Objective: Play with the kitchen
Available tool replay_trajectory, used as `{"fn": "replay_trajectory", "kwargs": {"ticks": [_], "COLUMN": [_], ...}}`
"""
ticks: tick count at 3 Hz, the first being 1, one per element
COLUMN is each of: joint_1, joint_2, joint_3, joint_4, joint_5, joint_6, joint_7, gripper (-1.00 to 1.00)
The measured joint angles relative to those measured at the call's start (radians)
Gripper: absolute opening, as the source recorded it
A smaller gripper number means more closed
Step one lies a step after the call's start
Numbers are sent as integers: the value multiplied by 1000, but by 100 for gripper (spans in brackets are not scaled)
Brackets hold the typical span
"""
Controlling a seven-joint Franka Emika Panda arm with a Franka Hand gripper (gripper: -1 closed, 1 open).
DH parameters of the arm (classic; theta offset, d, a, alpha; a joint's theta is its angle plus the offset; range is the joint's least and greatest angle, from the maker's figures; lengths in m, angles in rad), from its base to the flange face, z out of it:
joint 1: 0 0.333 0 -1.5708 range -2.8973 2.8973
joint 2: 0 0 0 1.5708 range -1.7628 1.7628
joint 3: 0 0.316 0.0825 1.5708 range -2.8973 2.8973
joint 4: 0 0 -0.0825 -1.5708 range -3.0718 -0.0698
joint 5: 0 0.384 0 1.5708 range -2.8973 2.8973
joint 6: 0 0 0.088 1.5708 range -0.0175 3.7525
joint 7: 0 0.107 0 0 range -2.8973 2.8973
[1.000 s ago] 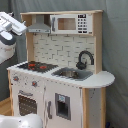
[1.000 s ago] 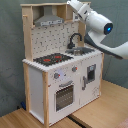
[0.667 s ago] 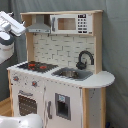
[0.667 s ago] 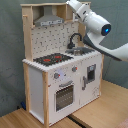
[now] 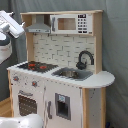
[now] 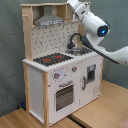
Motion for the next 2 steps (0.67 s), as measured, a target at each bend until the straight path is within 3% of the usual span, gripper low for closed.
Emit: {"fn": "replay_trajectory", "kwargs": {"ticks": [2], "joint_1": [-31], "joint_2": [-57], "joint_3": [-25], "joint_4": [20], "joint_5": [-1], "joint_6": [-172], "joint_7": [158], "gripper": [100]}}
